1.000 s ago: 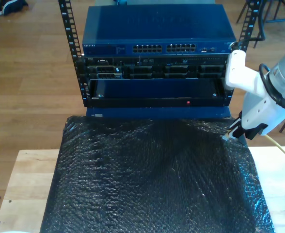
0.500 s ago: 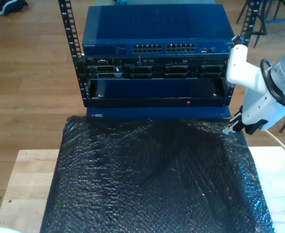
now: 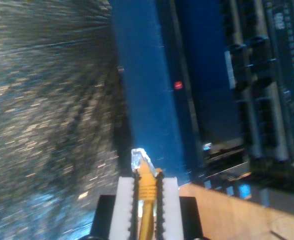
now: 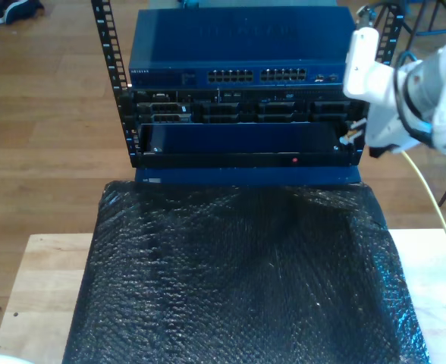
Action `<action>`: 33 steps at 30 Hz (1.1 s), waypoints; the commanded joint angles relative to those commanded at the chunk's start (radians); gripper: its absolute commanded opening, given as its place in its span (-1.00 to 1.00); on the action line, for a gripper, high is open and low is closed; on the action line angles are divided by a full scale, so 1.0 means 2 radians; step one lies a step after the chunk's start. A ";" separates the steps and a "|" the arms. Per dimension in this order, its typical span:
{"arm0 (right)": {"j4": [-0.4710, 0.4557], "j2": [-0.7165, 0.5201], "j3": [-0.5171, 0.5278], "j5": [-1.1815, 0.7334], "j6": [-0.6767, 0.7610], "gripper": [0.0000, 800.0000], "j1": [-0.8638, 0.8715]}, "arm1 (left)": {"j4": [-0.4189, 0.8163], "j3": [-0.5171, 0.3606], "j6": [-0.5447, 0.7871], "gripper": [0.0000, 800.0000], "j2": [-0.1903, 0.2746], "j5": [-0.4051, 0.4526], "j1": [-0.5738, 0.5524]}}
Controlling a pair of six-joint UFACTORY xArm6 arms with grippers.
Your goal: Grab the cable and plug it in
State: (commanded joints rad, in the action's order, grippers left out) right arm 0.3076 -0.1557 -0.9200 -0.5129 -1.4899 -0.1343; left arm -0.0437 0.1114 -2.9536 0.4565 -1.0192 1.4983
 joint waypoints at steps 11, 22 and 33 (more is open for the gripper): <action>-0.028 0.069 -0.064 0.057 -0.005 -1.00 -0.012 | -0.001 0.000 0.000 1.00 0.000 0.000 0.000; -0.073 0.085 -0.059 0.128 -0.005 -1.00 -0.021 | -0.001 0.000 0.000 1.00 0.000 0.000 0.000; -0.088 0.078 -0.010 0.229 -0.011 -1.00 -0.028 | 0.000 0.000 0.000 1.00 0.000 0.000 0.000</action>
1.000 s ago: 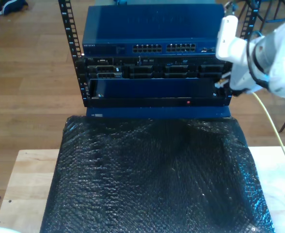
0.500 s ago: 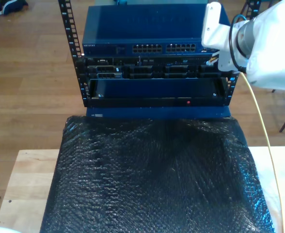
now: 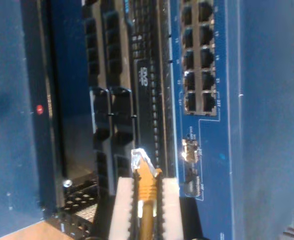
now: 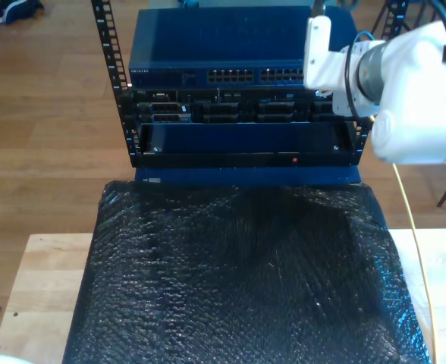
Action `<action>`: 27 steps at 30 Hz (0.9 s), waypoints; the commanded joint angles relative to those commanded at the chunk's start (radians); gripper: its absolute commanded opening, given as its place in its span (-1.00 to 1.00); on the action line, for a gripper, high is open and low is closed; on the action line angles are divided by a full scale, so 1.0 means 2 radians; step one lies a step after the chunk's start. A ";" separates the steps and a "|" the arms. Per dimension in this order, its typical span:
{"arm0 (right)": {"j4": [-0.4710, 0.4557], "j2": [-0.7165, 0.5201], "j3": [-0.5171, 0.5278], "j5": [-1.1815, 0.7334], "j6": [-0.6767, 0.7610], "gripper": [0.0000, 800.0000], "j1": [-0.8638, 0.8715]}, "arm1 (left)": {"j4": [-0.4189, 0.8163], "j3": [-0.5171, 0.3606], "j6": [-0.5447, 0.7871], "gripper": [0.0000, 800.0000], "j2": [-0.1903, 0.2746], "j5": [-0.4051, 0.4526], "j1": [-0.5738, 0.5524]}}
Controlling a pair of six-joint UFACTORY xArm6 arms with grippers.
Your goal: Grab the cable and plug it in
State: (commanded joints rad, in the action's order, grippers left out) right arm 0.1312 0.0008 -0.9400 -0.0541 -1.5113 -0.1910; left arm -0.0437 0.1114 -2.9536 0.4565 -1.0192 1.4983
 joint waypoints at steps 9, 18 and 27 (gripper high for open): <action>-0.002 -0.040 0.047 0.048 0.000 -1.00 -0.011 | -0.001 0.000 0.000 1.00 0.000 0.000 0.000; -0.037 -0.041 0.099 0.147 -0.031 -1.00 -0.031 | -0.001 0.000 0.000 1.00 0.000 0.000 0.000; -0.036 -0.022 0.114 0.230 -0.031 -1.00 -0.031 | -0.001 0.000 0.000 1.00 0.000 0.000 0.000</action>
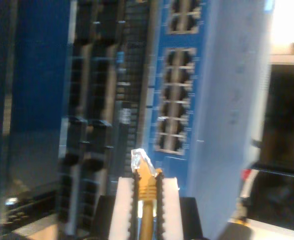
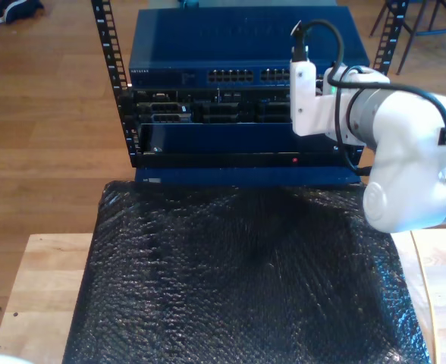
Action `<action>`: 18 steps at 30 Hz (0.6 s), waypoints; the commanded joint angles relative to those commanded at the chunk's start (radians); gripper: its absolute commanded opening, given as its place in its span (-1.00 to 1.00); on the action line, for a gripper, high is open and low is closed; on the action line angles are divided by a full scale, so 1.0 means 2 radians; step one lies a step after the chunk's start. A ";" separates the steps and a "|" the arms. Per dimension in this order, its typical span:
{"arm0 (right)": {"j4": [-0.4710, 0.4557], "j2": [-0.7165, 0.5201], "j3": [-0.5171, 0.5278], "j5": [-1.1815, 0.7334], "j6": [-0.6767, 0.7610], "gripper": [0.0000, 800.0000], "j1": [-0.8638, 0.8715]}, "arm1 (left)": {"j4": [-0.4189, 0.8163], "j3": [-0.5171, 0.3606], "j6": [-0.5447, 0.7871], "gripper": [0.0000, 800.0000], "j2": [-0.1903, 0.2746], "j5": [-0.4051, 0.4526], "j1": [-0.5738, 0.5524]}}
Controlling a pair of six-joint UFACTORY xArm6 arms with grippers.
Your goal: Grab the cable and plug it in
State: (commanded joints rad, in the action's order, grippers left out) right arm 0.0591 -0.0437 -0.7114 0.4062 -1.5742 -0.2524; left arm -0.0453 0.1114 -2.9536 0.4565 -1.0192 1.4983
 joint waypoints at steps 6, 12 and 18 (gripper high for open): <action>-0.001 0.005 0.001 0.009 0.000 -1.00 0.003 | 0.001 0.000 0.000 1.00 0.000 0.000 0.000; -0.002 0.011 0.012 0.074 0.001 -1.00 0.002 | 0.000 0.000 0.000 1.00 0.000 0.000 0.000; -0.001 0.044 -0.019 0.084 0.001 -1.00 0.009 | 0.000 0.000 0.000 1.00 0.000 0.000 0.000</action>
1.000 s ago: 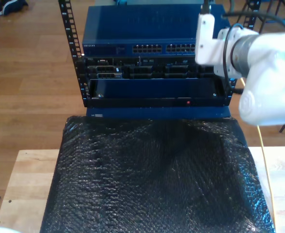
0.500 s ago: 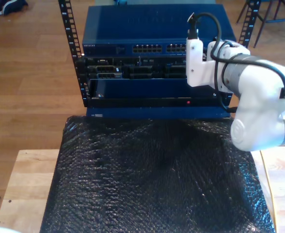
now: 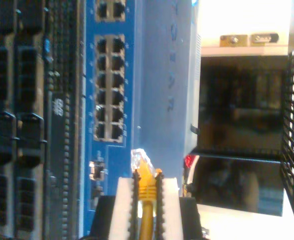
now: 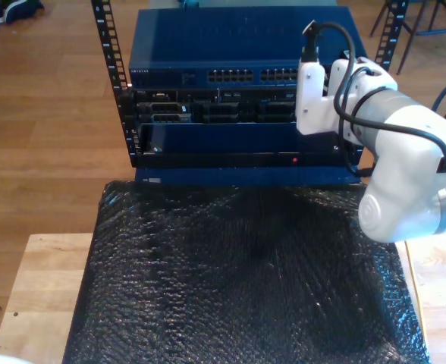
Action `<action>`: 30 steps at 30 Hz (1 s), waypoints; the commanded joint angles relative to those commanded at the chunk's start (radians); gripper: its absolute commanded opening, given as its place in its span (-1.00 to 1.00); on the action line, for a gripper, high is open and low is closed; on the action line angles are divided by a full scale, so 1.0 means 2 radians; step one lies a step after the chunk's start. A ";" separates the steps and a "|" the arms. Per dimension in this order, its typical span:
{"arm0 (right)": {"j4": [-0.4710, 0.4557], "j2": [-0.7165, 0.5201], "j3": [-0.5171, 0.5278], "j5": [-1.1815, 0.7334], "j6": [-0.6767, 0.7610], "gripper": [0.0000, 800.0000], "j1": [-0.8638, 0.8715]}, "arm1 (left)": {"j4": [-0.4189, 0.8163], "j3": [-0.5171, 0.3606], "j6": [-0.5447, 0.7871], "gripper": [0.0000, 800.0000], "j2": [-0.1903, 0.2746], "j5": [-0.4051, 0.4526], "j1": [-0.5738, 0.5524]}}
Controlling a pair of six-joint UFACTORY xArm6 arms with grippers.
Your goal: Grab the cable and plug it in
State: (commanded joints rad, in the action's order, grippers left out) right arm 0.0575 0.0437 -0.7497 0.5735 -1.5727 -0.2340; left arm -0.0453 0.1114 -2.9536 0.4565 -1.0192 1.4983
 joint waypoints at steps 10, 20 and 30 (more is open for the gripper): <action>0.002 0.041 -0.007 0.095 0.001 -1.00 0.000 | 0.001 0.000 0.000 1.00 0.000 0.000 0.000; 0.002 0.052 0.005 0.146 -0.001 -1.00 -0.004 | 0.000 0.000 0.000 1.00 0.000 0.000 0.000; 0.031 0.065 0.010 0.172 -0.001 -1.00 -0.015 | 0.000 0.000 0.000 1.00 0.000 0.000 0.000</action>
State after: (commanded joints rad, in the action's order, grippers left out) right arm 0.1204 0.1741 -0.7298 0.9172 -1.5742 -0.2631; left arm -0.0453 0.1114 -2.9536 0.4565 -1.0192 1.4983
